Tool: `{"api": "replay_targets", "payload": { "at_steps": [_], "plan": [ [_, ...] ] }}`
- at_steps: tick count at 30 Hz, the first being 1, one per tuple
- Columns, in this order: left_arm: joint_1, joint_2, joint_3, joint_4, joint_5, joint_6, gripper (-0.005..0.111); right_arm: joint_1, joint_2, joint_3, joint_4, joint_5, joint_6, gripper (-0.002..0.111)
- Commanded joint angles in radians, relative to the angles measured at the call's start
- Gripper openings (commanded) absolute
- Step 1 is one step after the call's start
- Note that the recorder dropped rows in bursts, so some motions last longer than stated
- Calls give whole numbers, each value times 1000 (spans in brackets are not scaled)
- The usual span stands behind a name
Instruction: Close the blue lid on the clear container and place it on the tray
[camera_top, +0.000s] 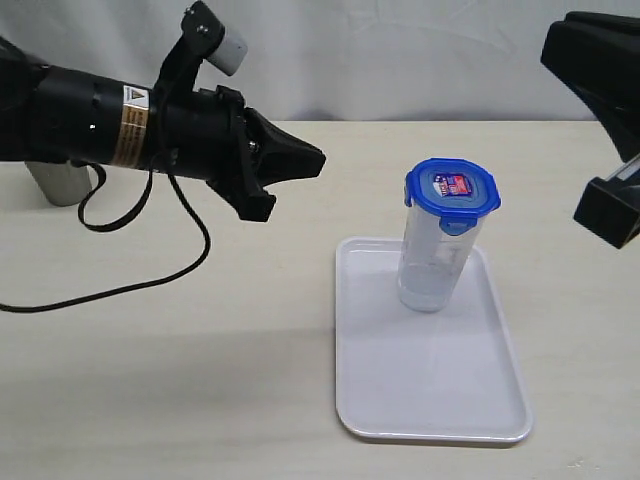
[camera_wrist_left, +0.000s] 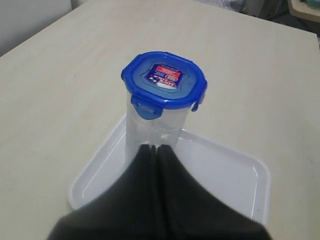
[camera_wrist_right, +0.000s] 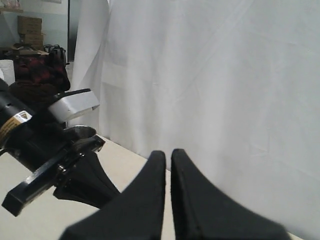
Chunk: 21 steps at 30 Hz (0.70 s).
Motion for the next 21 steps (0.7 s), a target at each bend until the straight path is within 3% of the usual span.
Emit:
{"api": "replay_targets", "payload": {
  "at_steps": [1,16,21],
  "plan": [
    [3,-97,103,-120,-22,135,0,-7,-3,6,0,-1,-3,5],
    [3,-463,394,-408,37,543,0,-7,-3,6,0,-1,-3,5],
    [3,-555,452,-433,80,565,0,-7,-3,6,0,5,-3,5]
  ]
}}
